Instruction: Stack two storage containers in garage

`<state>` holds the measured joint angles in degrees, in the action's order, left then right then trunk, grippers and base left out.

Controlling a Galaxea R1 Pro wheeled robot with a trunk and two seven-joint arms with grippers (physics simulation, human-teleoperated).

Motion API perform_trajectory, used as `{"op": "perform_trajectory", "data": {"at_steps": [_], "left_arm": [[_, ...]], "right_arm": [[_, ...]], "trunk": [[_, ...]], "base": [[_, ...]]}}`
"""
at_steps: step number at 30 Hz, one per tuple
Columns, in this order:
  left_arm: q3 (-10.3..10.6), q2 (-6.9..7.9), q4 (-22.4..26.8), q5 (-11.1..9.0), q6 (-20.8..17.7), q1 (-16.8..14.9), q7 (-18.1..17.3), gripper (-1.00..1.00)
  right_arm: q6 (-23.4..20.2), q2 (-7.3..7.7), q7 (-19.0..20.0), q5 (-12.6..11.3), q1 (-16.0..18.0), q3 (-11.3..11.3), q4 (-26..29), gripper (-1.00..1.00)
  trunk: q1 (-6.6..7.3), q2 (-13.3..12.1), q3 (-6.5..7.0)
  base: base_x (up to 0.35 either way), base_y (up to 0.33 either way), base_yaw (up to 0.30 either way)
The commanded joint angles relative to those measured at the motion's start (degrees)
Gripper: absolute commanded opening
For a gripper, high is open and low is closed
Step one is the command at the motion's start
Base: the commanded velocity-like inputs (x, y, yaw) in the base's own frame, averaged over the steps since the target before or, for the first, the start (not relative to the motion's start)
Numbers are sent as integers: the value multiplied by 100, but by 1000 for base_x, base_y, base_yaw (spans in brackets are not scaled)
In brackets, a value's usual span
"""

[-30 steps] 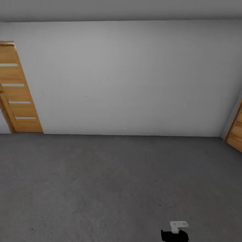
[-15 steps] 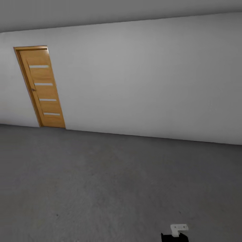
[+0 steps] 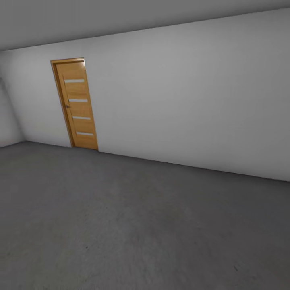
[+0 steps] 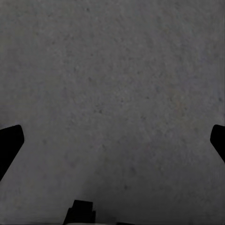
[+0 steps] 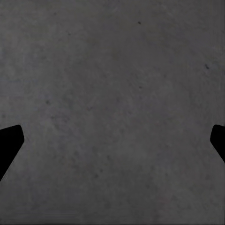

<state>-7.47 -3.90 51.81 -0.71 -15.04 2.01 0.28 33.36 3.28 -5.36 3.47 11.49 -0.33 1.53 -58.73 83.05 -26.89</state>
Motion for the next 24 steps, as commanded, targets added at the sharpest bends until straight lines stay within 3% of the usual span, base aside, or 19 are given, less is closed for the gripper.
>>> {"op": "perform_trajectory", "data": {"at_steps": [1,3,4,13,17,24], "left_arm": [[-10,-5,11,-8,-35,1,3,100],[-10,-5,10,-8,-34,1,5,100],[-5,-5,7,-8,-34,4,3,100],[23,-21,15,-13,-39,2,15,100],[38,-48,13,-15,-42,2,16,100],[44,-33,13,-8,-43,1,14,100]], "right_arm": [[503,7,-40,38,-14,8,-243,100],[893,13,-45,34,-68,11,-378,100],[1251,18,-51,28,-256,13,-496,100],[1752,46,-29,17,-1128,15,-609,100],[2664,7,-33,1,-1634,15,-610,100],[2664,-45,-9,14,-2147,15,-610,100]], "trunk": [[0,3,-4],[0,3,-4],[0,3,-4],[0,3,-4],[0,3,-4],[0,3,-4]], "base": [[0,0,300],[0,0,300],[0,0,300],[0,0,271],[0,0,227],[0,0,246]]}}
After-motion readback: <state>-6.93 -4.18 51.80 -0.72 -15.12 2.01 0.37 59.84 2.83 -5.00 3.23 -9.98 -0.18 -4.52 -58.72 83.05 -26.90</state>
